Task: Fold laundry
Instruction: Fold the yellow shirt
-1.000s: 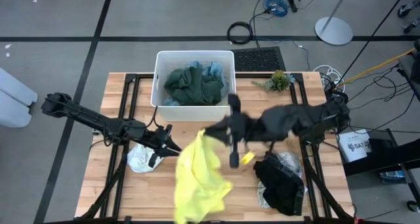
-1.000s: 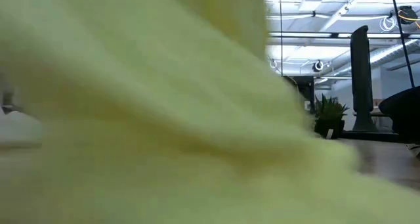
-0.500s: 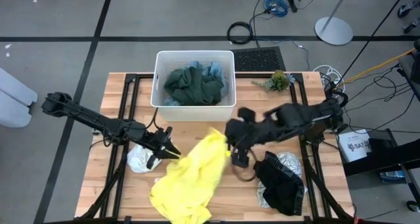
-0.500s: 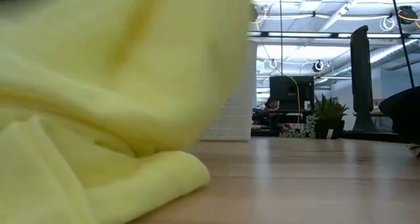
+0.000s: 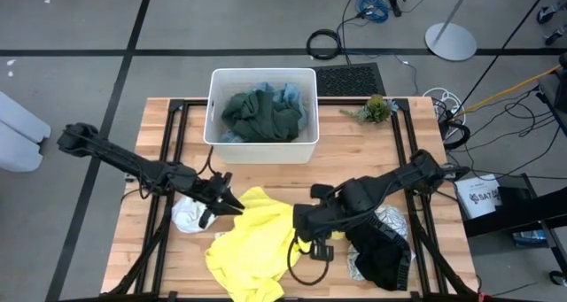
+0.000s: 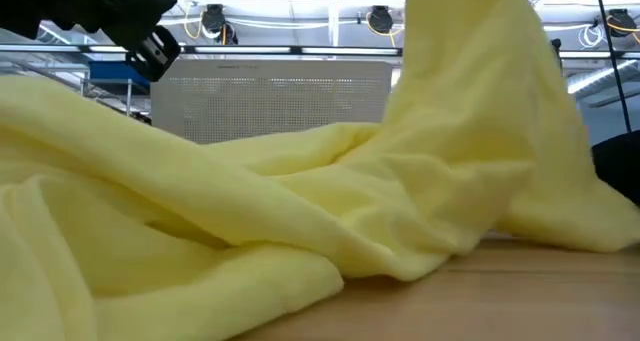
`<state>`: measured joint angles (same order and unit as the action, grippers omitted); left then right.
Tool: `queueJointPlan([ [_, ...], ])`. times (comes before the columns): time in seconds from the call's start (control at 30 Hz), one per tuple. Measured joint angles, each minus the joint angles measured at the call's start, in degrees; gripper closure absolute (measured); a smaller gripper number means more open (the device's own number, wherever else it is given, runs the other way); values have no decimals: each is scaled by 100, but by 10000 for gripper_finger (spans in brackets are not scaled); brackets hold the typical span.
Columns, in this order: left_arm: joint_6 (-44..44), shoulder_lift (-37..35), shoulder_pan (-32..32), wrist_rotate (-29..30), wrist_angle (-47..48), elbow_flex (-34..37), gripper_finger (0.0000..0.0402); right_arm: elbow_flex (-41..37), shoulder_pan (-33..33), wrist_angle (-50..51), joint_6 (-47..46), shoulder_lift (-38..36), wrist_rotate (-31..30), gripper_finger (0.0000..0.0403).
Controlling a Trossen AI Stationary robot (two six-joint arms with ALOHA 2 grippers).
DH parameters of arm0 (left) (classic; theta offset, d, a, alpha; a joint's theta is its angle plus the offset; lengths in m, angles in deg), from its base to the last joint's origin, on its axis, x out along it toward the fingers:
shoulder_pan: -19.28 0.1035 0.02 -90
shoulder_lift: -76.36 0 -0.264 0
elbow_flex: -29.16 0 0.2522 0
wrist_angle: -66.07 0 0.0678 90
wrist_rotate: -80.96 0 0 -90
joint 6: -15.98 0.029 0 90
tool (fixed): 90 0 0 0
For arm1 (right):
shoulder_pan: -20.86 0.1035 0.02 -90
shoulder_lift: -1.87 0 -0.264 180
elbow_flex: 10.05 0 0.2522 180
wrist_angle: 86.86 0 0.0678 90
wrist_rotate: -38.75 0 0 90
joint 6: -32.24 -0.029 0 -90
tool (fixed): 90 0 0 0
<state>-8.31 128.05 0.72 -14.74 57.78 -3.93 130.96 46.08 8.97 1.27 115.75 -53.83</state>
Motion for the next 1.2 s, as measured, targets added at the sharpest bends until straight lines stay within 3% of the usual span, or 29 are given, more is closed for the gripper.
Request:
queueJointPlan([
  [0.17,-297,469,-226,42,-93,-2,309,5,75,232,-381,279,10,366],
  [0.33,-426,1297,-258,130,-730,-53,296,3,190,336,-608,598,320,305],
  [0.53,-696,2290,-258,119,-724,-457,276,3,435,394,-637,907,658,239],
  [0.87,-993,3402,-131,-32,-578,-728,273,1,1055,114,-1049,977,-705,222],
  [1.1,-1070,3696,-131,-333,-1008,-733,273,1,1358,-281,-1080,977,-1950,224],
  [1.2,-1100,3765,-129,-381,-999,-800,273,1,1353,-255,-1035,977,-2091,224],
])
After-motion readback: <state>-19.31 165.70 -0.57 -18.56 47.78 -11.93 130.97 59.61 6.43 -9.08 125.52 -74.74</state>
